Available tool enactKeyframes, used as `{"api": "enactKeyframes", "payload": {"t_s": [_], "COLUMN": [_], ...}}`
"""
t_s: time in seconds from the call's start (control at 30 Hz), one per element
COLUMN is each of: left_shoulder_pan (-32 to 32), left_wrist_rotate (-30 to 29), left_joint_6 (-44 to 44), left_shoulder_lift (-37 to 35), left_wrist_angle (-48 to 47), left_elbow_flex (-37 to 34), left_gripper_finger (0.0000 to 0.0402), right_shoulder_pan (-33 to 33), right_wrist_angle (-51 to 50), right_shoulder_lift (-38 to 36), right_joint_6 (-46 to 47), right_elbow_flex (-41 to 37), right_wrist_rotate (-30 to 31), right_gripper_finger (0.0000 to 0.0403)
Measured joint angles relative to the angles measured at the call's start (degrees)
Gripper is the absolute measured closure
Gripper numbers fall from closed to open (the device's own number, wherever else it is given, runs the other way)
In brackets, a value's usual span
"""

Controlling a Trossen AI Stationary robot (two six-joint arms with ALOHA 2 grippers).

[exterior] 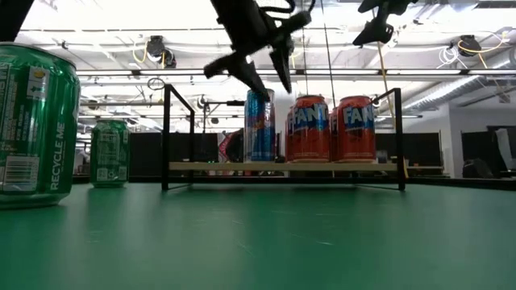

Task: Place canned beverage on shelf
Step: Put the blue soda can on the shelf aligned with the other blue soda can on the shelf, then put the green soda can on the shelf

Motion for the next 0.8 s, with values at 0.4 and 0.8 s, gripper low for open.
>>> {"api": "enactKeyframes", "payload": {"t_s": [0.4, 0.8], "left_shoulder_pan": [2.01, 2.38], "left_wrist_rotate": [-6.49, -1.68], "left_joint_6": [-1.02, 2.52], "left_shoulder_lift": [0.00, -0.55], "left_wrist_angle": [1.47, -2.03], "left_elbow_flex": [-3.17, -2.89], "left_gripper_finger": [0.0242, 0.0242], "right_shoulder_pan": [0.01, 0.00], "right_wrist_angle": [0.00, 0.00], "right_shoulder_lift": [-0.01, -0.03], "right_joint_6": [0.13, 1.25], "right_elbow_flex": [0.00, 0.00], "right_wrist_rotate": [0.00, -0.10], "right_gripper_finger": [0.0005, 0.0005]}}
